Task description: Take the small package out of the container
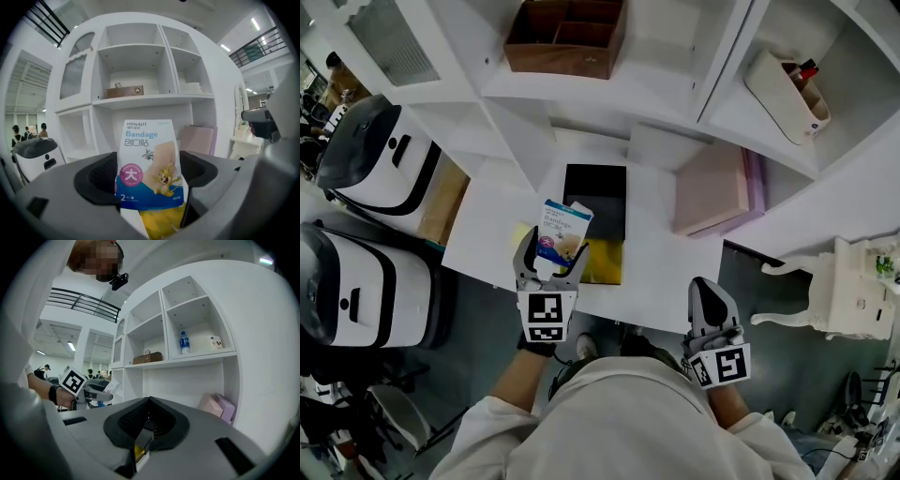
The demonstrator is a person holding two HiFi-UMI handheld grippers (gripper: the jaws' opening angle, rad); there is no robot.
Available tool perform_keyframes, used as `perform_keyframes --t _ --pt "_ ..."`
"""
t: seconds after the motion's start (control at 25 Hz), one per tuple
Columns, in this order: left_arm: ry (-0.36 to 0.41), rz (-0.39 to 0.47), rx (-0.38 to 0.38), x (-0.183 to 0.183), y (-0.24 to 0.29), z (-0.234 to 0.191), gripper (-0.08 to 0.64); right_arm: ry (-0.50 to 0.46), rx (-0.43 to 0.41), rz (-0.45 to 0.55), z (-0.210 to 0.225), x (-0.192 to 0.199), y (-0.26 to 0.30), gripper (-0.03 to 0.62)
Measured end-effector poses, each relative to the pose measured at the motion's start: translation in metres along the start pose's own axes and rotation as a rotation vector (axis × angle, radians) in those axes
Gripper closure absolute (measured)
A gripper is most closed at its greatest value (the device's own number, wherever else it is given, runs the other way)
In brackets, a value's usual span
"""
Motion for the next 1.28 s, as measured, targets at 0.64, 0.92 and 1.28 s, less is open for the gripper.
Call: perform_keyframes --t 0.64,0.92,1.28 --pt "-0.052 0.22 -0.133 -0.036 -0.067 0.004 0.14 -0.038 -0.046 0.056 -0.023 -0.021 0.024 0.568" --pt "-0.076 0.249 -0.163 -0.037 -0.082 0.012 0.14 -0.038 -0.049 0.056 -0.024 -0.021 0.026 0.568" --pt "-0.076 0.245 -0.182 -0.035 -0.089 0.014 0.14 -0.031 -0.06 0.055 -0.027 -0.018 0.027 0.568"
Point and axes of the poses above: the fingertips, and each gripper's own axes: y forward along the fingers, z to its right, x out of its underside, the point moved 10 cm from there along -y, backward along the fingers, and after that the axes turned 12 degrees about x, right-handed, at the moved point
